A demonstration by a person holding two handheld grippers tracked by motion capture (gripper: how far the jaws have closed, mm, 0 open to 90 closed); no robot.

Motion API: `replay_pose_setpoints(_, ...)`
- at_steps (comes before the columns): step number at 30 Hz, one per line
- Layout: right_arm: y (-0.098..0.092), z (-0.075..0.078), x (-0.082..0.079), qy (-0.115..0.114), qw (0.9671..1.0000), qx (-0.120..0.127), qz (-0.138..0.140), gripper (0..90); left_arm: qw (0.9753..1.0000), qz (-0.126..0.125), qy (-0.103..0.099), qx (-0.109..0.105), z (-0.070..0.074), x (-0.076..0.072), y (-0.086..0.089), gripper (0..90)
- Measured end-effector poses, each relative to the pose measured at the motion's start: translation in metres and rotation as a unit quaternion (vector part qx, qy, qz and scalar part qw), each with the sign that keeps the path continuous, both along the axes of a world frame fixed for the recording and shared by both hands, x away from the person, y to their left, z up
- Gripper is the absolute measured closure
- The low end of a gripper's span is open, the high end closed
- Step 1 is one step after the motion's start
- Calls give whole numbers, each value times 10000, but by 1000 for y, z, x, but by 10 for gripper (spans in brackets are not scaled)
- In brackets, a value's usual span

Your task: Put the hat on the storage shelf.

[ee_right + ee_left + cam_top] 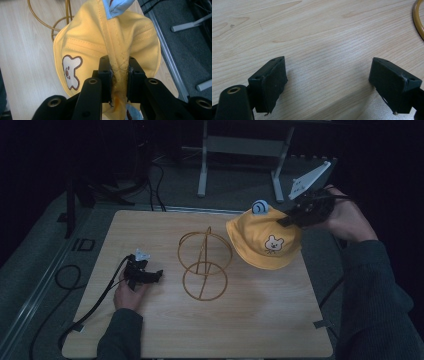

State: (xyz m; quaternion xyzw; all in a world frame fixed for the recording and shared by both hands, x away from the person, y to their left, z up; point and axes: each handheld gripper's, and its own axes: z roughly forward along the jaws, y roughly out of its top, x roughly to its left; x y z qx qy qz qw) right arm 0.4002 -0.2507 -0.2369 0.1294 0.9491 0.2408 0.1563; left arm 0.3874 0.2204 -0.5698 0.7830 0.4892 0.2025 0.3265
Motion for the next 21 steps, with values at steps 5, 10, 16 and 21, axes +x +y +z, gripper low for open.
replay_pose_setpoints(5, 2, 4, 0, -29, 10000, 48, 12, 772, 10000, -1, 0, 0, 0, 0, 0, 145)
replay_pose_setpoints(10, 5, 8, -1, -73, 9999, 100, 52, 773, 10000, 0, 0, -1, 0, 0, 0, 145)
replay_pose_setpoints(16, 11, 12, -2, -115, 9998, 141, 108, 773, 10000, 0, 1, 0, 0, 0, 0, 145)
replay_pose_setpoints(21, 15, 15, -3, -149, 9996, 165, 153, 773, 10000, 0, 1, 0, 0, 0, 0, 145)
